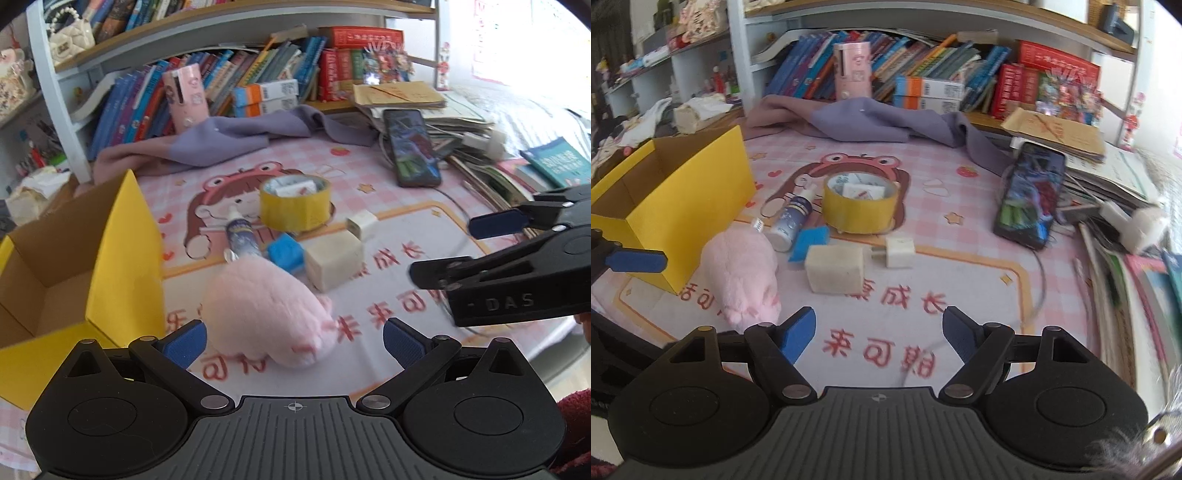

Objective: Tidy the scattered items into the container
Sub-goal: 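Grasp the pink plush pig with the left tool while the right tool grasps the white block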

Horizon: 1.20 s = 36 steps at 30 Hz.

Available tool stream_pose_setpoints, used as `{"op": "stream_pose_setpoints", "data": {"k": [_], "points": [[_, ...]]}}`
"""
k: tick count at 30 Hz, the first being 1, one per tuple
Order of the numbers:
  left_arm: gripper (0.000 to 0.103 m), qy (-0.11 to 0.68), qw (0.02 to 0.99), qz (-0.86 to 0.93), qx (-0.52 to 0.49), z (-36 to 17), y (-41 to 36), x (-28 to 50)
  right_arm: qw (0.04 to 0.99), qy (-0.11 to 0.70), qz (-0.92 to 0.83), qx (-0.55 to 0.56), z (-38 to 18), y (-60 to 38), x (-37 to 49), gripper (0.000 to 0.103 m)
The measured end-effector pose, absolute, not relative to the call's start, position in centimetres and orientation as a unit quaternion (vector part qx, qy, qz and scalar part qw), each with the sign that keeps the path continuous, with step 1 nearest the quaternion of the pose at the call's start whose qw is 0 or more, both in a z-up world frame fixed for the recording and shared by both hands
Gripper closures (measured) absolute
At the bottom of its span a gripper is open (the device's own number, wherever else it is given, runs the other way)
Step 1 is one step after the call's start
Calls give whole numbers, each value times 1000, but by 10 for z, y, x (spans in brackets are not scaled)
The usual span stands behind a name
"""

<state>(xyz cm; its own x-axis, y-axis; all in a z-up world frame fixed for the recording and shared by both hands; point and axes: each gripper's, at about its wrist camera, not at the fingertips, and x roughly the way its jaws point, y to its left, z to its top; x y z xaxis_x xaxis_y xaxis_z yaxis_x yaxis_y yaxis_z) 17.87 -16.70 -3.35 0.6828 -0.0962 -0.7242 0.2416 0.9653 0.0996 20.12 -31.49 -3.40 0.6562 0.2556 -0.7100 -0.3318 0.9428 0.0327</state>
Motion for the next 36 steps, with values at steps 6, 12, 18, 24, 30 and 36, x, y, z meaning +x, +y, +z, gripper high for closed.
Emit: {"op": "stream_pose_setpoints", "data": {"k": [6,12,18,24,30,36], "points": [[1,385,913,-67,122,-36,-177,190,893,388,221,-56,-39,-296,239,28],[0,402,905,-40,132,-45,-180,205,872,421,244,-48,-54,-281,277,28],[0,418,899,-20,127,-53,-178,217,854,449,257,-61,-76,-266,300,28],[0,424,897,-8,121,-54,-177,226,849,458,259,-47,-77,-279,310,55],[0,432,898,-5,87,-59,-172,239,860,444,240,-78,-67,-304,305,55],[0,454,889,0,52,-69,-167,252,856,458,227,-81,-77,-313,308,55]]}}
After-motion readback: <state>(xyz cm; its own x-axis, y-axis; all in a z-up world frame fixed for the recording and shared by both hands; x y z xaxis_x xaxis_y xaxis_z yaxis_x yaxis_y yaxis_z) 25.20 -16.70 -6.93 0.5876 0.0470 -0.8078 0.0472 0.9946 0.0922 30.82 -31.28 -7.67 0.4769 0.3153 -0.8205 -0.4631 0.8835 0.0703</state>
